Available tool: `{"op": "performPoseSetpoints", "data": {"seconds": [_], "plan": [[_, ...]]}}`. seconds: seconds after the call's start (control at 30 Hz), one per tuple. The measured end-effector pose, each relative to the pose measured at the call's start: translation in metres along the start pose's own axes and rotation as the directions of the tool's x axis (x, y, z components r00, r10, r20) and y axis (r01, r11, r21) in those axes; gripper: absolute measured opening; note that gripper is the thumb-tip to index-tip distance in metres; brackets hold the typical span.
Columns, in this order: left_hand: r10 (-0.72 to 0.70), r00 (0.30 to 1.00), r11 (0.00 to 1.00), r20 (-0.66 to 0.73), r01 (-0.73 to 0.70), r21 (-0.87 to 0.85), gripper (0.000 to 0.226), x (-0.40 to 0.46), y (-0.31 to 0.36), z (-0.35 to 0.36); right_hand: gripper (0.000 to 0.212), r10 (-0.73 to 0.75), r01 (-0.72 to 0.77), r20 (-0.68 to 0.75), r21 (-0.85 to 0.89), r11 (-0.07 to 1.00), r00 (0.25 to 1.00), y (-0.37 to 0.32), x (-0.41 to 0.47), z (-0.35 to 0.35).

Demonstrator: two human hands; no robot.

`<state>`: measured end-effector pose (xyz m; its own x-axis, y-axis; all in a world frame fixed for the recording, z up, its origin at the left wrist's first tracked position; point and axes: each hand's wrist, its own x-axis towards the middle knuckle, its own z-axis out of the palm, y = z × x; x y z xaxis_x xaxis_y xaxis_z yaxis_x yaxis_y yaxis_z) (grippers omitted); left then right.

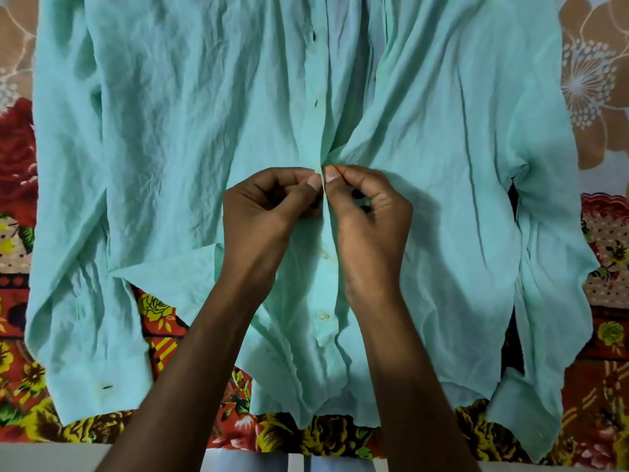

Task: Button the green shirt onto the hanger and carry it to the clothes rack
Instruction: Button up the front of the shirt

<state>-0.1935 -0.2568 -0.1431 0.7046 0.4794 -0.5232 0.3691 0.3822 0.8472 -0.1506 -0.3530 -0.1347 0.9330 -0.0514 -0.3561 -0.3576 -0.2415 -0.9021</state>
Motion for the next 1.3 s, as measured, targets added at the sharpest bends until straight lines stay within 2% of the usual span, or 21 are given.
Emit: {"op": "performPoseSetpoints", "data": {"seconds": [0.13, 0.27, 0.4, 0.47, 0.53, 0.63, 0.73, 0.83, 0.9, 0.97, 1.03, 1.2, 1.3], "plan": [[-0.012, 1.000, 1.000, 0.024, 0.012, -0.003, 0.016, 0.005, -0.002, -0.003, 0.016, -0.080, 0.089, 0.080, -0.106, 0.990, 0.994, -0.003, 0.005, -0.006], [-0.002, 0.999, 0.999, 0.036, 0.001, 0.034, 0.010, 0.004, -0.002, -0.002, 0.014, -0.146, 0.152, 0.047, -0.215, 0.965, 0.988, 0.002, 0.012, -0.007], [-0.122, 0.991, 0.993, 0.053, 0.122, 0.000, 0.009, 0.006, 0.001, -0.001, 0.015, -0.201, 0.203, 0.039, -0.297, 0.933, 0.979, 0.011, 0.013, -0.005], [-0.158, 0.985, 0.982, 0.072, 0.149, 0.114, 0.011, 0.010, 0.005, -0.002, 0.010, -0.252, 0.252, 0.054, -0.396, 0.883, 0.966, 0.011, 0.013, -0.007], [-0.080, 0.996, 0.950, 0.033, 0.066, 0.304, 0.017, 0.017, 0.010, -0.001, 0.008, -0.310, 0.283, 0.023, -0.476, 0.833, 0.950, 0.005, 0.018, -0.011], [0.171, 0.983, 0.874, -0.063, -0.122, 0.469, 0.025, 0.028, 0.025, 0.010, 0.009, -0.435, 0.376, -0.007, -0.489, 0.787, 0.900, -0.009, 0.036, -0.014], [0.329, 0.943, 0.759, -0.050, -0.232, 0.609, 0.029, 0.045, 0.033, 0.027, 0.019, -0.477, 0.492, 0.191, -0.573, 0.655, 0.858, -0.018, 0.056, -0.013], [0.331, 0.942, 0.614, 0.044, -0.251, 0.749, 0.037, 0.063, 0.026, 0.035, 0.026, -0.355, 0.547, 0.423, -0.722, 0.423, 0.833, -0.014, 0.068, -0.015], [0.337, 0.936, 0.535, 0.100, -0.278, 0.798, 0.033, 0.070, 0.022, 0.034, 0.025, -0.318, 0.544, 0.455, -0.781, 0.307, 0.832, -0.009, 0.072, -0.018], [0.367, 0.923, 0.497, 0.115, -0.299, 0.815, 0.020, 0.073, 0.022, 0.033, 0.017, -0.375, 0.537, 0.424, -0.794, 0.284, 0.824, -0.005, 0.075, -0.023], [0.405, 0.909, 0.520, 0.095, -0.314, 0.794, 0.015, 0.073, 0.025, 0.031, 0.008, -0.456, 0.534, 0.369, -0.786, 0.311, 0.810, -0.003, 0.078, -0.028], [0.330, 0.942, 0.780, -0.053, -0.241, 0.577, 0.014, 0.068, 0.038, 0.028, 0.002, -0.556, 0.617, 0.311, -0.583, 0.529, 0.771, 0.001, 0.078, -0.034], [0.207, 0.972, 0.913, -0.114, -0.150, 0.379, 0.006, 0.067, 0.039, 0.021, 0.004, -0.588, 0.659, 0.331, -0.541, 0.523, 0.738, 0.005, 0.078, -0.033]]}}
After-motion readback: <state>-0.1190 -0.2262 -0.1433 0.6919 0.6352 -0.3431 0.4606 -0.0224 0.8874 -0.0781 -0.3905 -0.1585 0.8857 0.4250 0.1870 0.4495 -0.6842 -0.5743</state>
